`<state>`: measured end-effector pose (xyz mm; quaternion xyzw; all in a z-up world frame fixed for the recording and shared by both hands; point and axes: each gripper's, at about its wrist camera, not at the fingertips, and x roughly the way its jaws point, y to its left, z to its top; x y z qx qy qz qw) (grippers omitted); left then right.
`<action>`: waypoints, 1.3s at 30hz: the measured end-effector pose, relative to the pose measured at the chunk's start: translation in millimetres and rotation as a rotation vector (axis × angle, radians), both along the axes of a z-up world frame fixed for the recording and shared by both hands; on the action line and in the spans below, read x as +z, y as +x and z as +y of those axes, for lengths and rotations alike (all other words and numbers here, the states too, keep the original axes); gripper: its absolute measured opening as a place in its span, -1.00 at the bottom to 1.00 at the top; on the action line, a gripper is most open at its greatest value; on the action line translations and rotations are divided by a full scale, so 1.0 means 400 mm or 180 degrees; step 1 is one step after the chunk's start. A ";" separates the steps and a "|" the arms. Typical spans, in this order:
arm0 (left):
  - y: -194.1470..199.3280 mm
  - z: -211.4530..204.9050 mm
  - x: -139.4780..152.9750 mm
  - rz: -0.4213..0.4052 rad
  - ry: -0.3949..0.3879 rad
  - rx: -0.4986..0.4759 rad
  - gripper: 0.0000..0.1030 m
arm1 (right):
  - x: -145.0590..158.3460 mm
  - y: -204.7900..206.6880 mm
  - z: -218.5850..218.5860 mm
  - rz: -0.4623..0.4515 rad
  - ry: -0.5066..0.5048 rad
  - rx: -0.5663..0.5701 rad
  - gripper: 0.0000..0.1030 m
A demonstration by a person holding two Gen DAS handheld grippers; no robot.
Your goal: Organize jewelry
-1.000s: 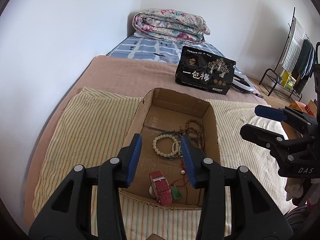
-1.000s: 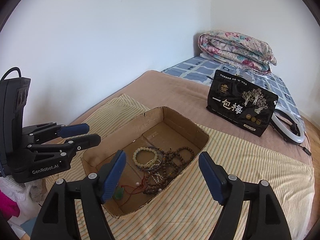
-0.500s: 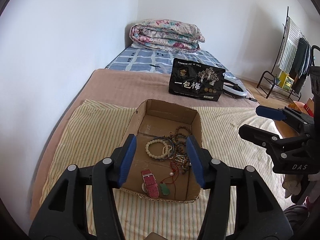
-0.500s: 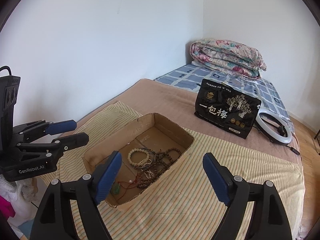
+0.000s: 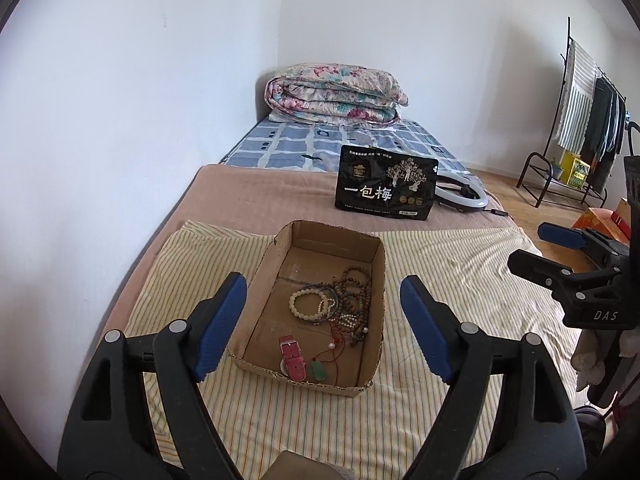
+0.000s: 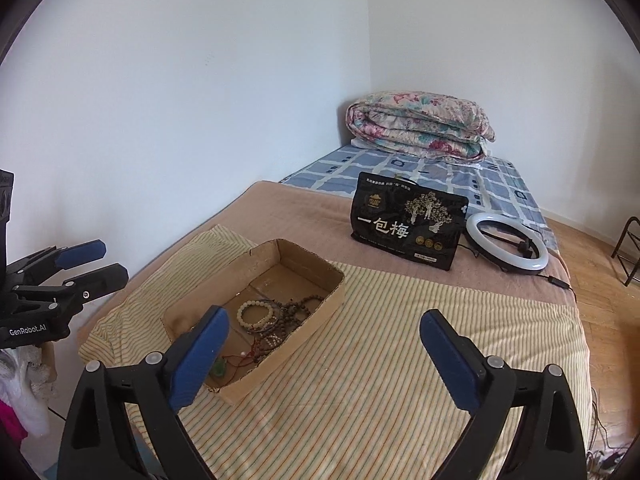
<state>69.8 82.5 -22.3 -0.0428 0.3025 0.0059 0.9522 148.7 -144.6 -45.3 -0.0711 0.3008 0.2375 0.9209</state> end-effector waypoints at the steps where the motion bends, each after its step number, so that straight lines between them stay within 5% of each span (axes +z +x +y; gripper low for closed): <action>1: -0.008 -0.005 0.007 -0.0024 0.0029 0.0002 0.73 | 0.004 -0.006 -0.009 -0.0017 0.0006 -0.0017 0.94; 8: -0.057 -0.035 0.033 -0.0139 0.0200 0.0049 0.98 | 0.026 -0.052 -0.059 -0.0144 -0.0010 -0.0145 0.99; 39: -0.092 -0.068 0.046 -0.0133 0.0280 0.0096 1.00 | 0.022 -0.106 -0.133 -0.0117 0.0117 -0.0353 1.00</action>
